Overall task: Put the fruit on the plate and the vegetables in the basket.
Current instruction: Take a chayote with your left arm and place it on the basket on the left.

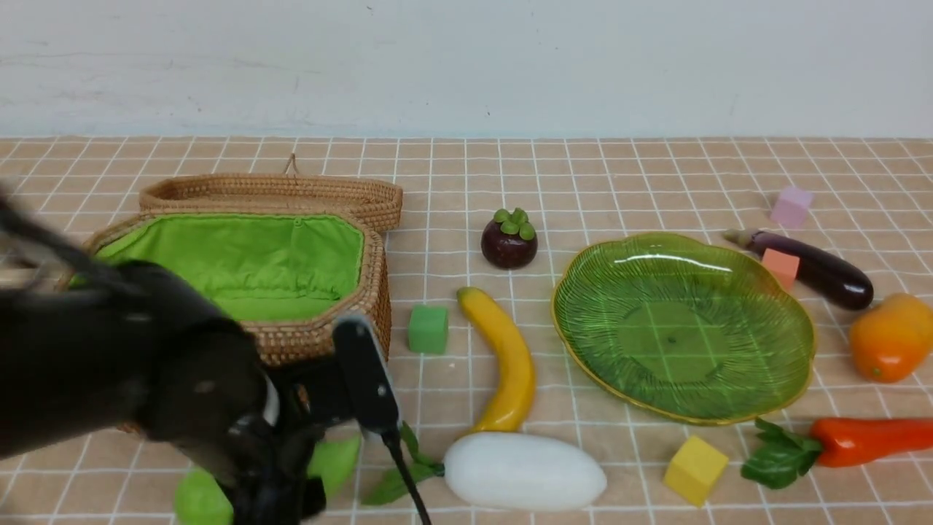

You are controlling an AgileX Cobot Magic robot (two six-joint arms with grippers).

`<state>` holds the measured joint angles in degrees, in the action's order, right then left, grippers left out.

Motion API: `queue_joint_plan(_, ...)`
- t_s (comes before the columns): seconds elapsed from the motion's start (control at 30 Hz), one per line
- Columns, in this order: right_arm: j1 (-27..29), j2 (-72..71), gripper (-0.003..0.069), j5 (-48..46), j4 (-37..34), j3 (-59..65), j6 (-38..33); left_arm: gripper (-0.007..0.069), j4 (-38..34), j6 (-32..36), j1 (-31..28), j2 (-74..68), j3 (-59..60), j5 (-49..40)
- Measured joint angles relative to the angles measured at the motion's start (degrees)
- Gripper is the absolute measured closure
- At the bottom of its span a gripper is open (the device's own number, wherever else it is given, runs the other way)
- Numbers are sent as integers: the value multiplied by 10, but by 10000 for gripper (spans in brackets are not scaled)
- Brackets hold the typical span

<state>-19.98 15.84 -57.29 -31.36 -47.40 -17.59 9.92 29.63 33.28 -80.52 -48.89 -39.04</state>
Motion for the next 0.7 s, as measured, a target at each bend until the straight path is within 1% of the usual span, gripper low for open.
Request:
queue_joint_plan(0.07, 0, 0, 571, 52, -1, 0, 0, 204, 45, -10, -2, 64, -9, 5)
queue_joint_plan(0.13, 0, 0, 571, 88, -2, 0, -2, 204, 80, -15, -11, 87, -16, 18)
queue_joint_plan(0.17, 0, 0, 571, 122, -6, 0, -6, 204, 123, -21, -33, 101, -35, 38)
queue_joint_plan(0.27, 0, 0, 568, 162, -9, 0, -11, 204, 163, -25, -78, 86, -78, 59)
queue_joint_plan(0.33, 0, 0, 565, 168, -10, 0, -12, 204, 170, -25, -108, 51, -116, 53)
queue_joint_plan(0.4, 0, 0, 564, 168, -11, 0, -12, 204, 172, -25, -117, 36, -128, 45)
queue_joint_plan(0.43, 0, 0, 561, 168, -11, 0, -12, 204, 176, -23, -130, -1, -152, 35)
queue_joint_plan(0.6, 0, 1, 560, 167, -11, 0, -12, 204, 196, -5, -135, -63, -175, 39)
queue_joint_plan(0.7, 0, 1, 560, 164, -11, 0, -12, 204, 205, -3, -135, -77, -175, 42)
